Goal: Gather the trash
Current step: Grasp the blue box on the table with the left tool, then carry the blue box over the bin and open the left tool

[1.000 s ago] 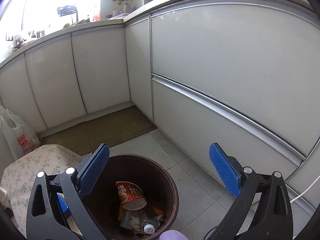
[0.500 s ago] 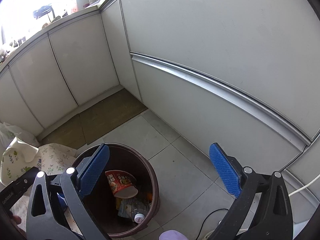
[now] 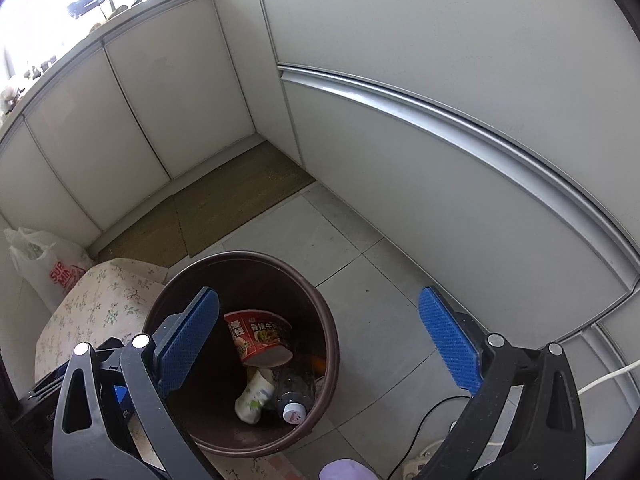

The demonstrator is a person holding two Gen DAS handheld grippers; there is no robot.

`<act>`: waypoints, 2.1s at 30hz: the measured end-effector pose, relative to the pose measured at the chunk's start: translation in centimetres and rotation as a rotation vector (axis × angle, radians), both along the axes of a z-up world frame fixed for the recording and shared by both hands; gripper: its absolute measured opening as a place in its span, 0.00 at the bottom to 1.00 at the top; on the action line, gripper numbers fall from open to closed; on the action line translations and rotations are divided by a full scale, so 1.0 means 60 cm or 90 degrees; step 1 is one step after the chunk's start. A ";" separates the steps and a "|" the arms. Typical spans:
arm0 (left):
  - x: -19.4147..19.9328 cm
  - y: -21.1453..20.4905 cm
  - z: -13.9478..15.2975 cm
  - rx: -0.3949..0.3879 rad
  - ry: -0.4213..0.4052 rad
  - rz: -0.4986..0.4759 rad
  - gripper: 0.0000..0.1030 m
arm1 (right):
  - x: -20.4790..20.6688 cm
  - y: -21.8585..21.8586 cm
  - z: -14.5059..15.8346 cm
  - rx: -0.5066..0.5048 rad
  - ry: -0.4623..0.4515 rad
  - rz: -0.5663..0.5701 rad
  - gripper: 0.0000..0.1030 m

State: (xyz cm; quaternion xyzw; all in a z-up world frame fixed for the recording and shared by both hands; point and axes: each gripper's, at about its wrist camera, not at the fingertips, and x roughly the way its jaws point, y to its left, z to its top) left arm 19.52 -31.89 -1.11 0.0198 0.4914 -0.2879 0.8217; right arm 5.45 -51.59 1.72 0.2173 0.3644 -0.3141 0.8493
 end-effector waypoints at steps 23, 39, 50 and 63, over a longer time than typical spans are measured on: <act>0.058 0.125 -0.141 0.304 0.051 -0.043 0.81 | 0.061 0.064 -0.013 0.036 0.025 0.093 0.93; 0.038 0.150 -0.156 0.267 -0.043 -0.055 0.53 | 0.077 0.080 -0.016 0.022 0.030 0.112 0.93; -0.131 0.197 -0.077 0.223 -0.247 -0.078 0.52 | 0.076 0.082 -0.021 0.052 0.019 0.113 0.93; -0.046 0.028 0.045 0.031 -0.029 -0.090 0.54 | 0.012 -0.017 -0.013 0.128 -0.052 0.010 0.93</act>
